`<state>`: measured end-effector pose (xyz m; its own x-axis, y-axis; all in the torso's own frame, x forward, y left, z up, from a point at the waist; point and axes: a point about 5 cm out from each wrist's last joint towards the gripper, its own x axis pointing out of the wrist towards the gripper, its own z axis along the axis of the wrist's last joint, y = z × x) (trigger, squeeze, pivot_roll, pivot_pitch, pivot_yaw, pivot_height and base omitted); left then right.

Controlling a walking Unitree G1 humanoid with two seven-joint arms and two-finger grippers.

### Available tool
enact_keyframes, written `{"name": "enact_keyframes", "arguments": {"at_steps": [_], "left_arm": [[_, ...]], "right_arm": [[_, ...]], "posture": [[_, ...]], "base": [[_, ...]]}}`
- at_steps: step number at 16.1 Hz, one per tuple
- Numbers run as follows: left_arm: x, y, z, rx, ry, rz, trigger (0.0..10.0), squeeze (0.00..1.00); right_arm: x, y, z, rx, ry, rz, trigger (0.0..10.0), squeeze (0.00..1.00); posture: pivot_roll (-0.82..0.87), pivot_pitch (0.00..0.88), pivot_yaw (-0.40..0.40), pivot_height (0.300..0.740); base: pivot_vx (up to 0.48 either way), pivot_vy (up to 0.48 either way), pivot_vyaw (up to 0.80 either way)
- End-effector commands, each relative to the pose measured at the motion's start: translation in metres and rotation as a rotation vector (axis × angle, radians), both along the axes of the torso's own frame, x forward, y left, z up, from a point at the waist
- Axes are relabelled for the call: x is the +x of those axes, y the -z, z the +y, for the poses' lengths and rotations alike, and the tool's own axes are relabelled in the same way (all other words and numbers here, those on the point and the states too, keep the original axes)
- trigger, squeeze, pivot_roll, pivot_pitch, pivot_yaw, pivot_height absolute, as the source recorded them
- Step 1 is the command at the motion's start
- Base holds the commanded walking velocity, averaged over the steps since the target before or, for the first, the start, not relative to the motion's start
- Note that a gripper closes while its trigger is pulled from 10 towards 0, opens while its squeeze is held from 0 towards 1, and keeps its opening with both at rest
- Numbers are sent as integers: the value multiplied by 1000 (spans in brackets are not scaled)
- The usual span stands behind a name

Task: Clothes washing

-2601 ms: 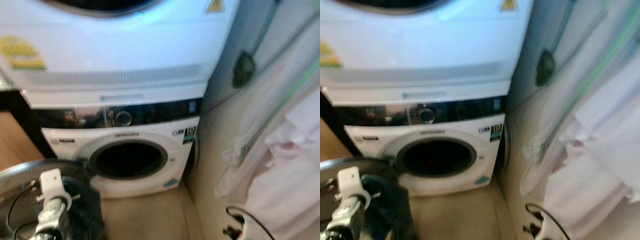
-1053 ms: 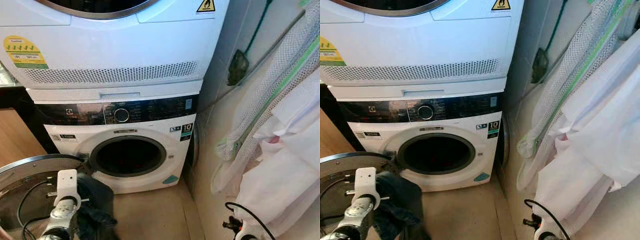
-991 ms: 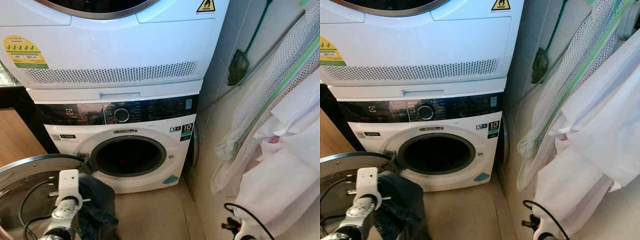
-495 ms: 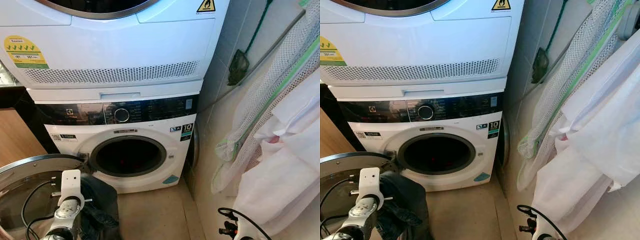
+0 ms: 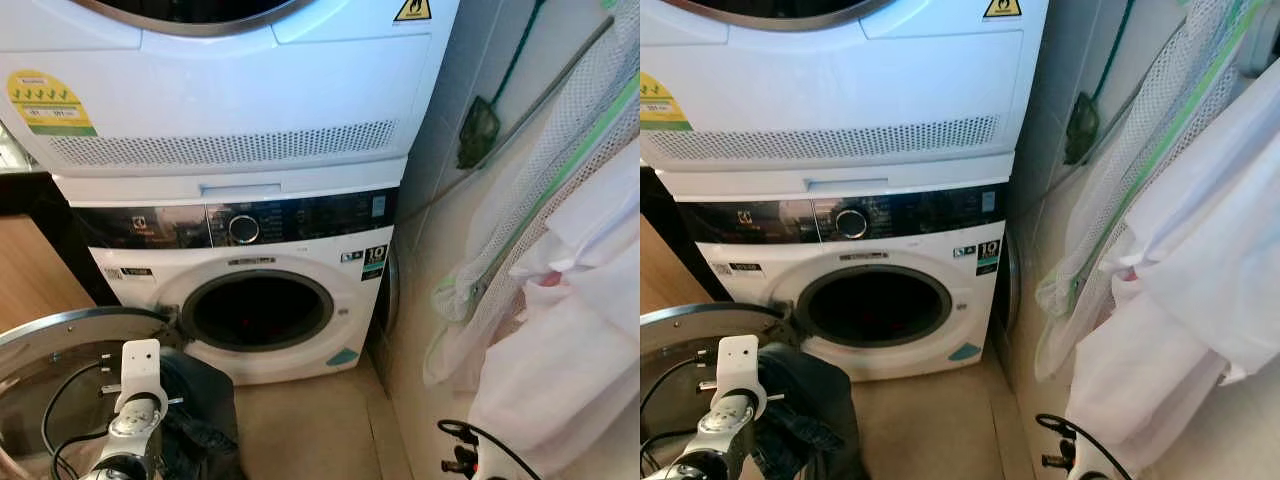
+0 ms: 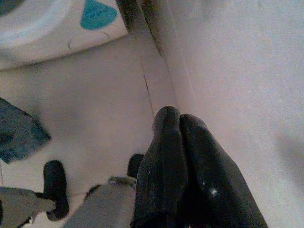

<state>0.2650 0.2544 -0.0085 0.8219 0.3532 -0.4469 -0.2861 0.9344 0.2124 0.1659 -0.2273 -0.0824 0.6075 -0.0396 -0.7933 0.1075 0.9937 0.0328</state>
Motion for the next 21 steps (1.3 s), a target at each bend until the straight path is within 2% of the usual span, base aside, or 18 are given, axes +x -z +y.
{"name": "enact_keyframes", "arguments": {"at_steps": [1,5,9,11,13,16,18,21], "left_arm": [[3,-4,3,10,-21,-22,10000,0],[-8,3,5,9,-55,-18,10000,0],[-19,11,3,15,-61,1,10000,0],[-13,4,9,31,-60,-27,10000,0],[-3,-11,21,70,-49,-71,10000,0],[4,-23,34,102,-43,-94,10000,0],[4,-25,39,115,-40,-92,10000,0],[7,-25,33,107,-20,-83,10000,0]], "right_arm": [[-5,1,-5,-18,-12,12,10000,0],[-19,5,-10,-41,-37,52,10000,0],[-30,6,-16,-84,-79,63,10000,0],[-33,8,-15,-83,-74,59,10000,0],[-33,9,-6,-52,-54,32,10000,0],[-33,11,5,-29,-60,6,10000,0],[-35,12,11,-16,-49,1,10000,0],[-37,13,15,31,-24,-15,10000,0]], "posture": [[62,79,-46,740],[99,144,-93,740],[118,167,-102,740],[138,160,-93,740],[179,144,-60,740],[214,121,-8,740],[220,113,15,740],[230,120,27,740]], "base": [[0,0,0],[0,0,0],[0,0,0],[0,0,0],[0,0,0],[0,0,0],[0,0,0],[0,0,0]]}}
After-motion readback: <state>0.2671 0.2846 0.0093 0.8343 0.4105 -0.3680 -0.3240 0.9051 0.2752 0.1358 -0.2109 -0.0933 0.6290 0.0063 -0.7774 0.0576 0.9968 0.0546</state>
